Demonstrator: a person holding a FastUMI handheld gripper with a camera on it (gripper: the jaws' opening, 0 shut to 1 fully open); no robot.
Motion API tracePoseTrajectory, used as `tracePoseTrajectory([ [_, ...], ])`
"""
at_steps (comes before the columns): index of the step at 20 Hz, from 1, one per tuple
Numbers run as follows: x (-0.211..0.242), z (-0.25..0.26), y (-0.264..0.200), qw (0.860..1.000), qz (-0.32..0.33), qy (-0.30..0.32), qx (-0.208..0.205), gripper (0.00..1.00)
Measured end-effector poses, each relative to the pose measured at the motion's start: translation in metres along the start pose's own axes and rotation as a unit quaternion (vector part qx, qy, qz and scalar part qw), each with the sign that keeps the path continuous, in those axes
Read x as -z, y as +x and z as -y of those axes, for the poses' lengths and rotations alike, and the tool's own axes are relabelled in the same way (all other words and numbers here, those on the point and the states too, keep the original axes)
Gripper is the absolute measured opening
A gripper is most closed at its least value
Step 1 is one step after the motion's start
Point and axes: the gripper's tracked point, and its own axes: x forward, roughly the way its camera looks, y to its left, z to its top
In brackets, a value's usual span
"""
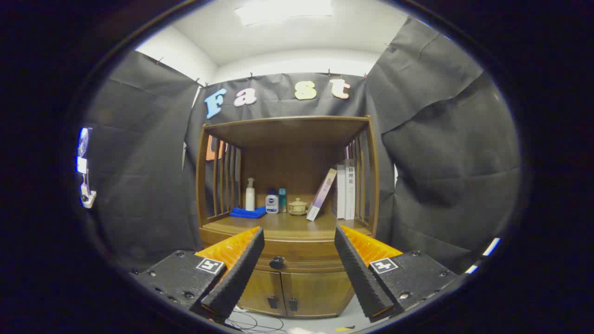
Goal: Pull open the drawer, take out the items inside it, and place them on the countertop above the cabinet.
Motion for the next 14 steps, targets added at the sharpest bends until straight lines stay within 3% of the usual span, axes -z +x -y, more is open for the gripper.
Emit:
tracePoseTrajectory([
  [14,0.003,-0.018,-0.005,1.0,0.0,-0.01,-0.008,0.99],
])
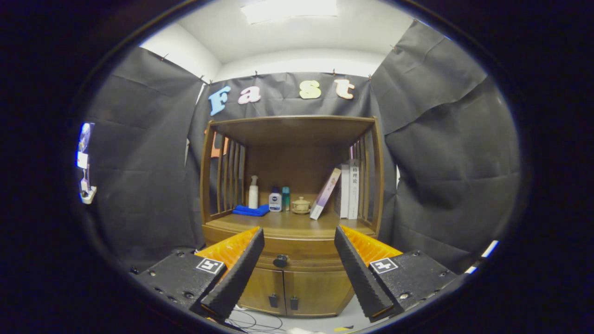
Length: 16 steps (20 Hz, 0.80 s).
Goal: Pull open the drawer, take out the items inside it, and place them on the countertop above the cabinet.
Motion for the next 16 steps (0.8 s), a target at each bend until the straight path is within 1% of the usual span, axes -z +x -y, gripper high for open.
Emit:
tracePoseTrajectory([
  [2,0.004,-0.001,0.0,1.0,-0.001,0.0,-0.002,0.99],
  [8,0.036,-0.011,0.02,1.0,-0.027,-0.002,-0.007,0.99],
  [12,0.079,-0.024,0.041,0.998,-0.06,0.015,-0.019,0.99],
  [16,0.122,-0.02,0.076,0.996,-0.085,0.009,0.0,0.99],
])
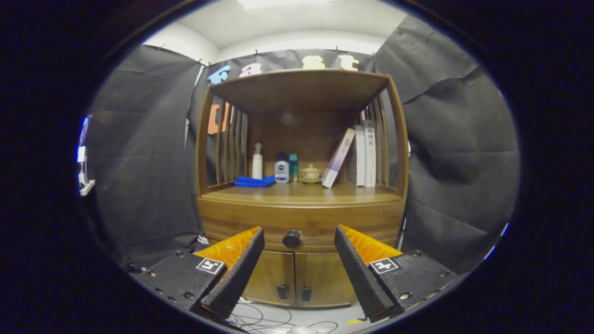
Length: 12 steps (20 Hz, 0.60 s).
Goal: Pull open the drawer, take out the items inside it, and place them on the countertop above the cabinet.
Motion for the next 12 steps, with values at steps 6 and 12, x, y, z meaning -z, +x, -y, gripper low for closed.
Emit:
tracePoseTrajectory([
  [6,0.04,-0.005,0.068,0.999,-0.027,0.002,0.017,0.99],
  [12,0.058,-0.021,0.129,0.999,-0.044,-0.013,0.021,0.99],
])
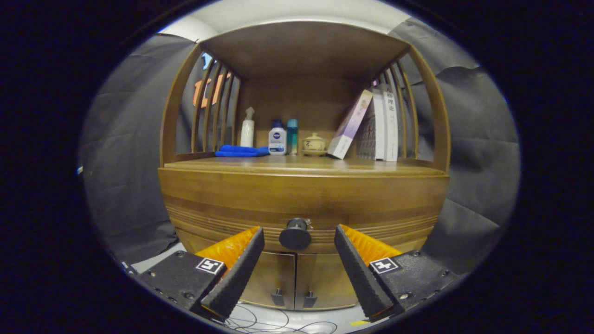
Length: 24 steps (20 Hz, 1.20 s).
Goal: Pull open the drawer, take out the items inside it, and place them on the countertop above the cabinet.
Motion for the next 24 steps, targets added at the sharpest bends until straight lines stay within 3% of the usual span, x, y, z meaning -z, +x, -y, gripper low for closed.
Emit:
tracePoseTrajectory([
  [3,0.006,0.001,0.021,1.0,-0.004,-0.017,0.018,0.97],
  [11,0.004,0.002,0.036,0.998,-0.002,0.008,0.058,0.54],
  [17,0.006,0.001,0.035,0.999,-0.013,0.013,0.05,0.45],
  [24,0.01,-0.001,0.015,0.999,-0.016,0.01,0.041,0.42],
])
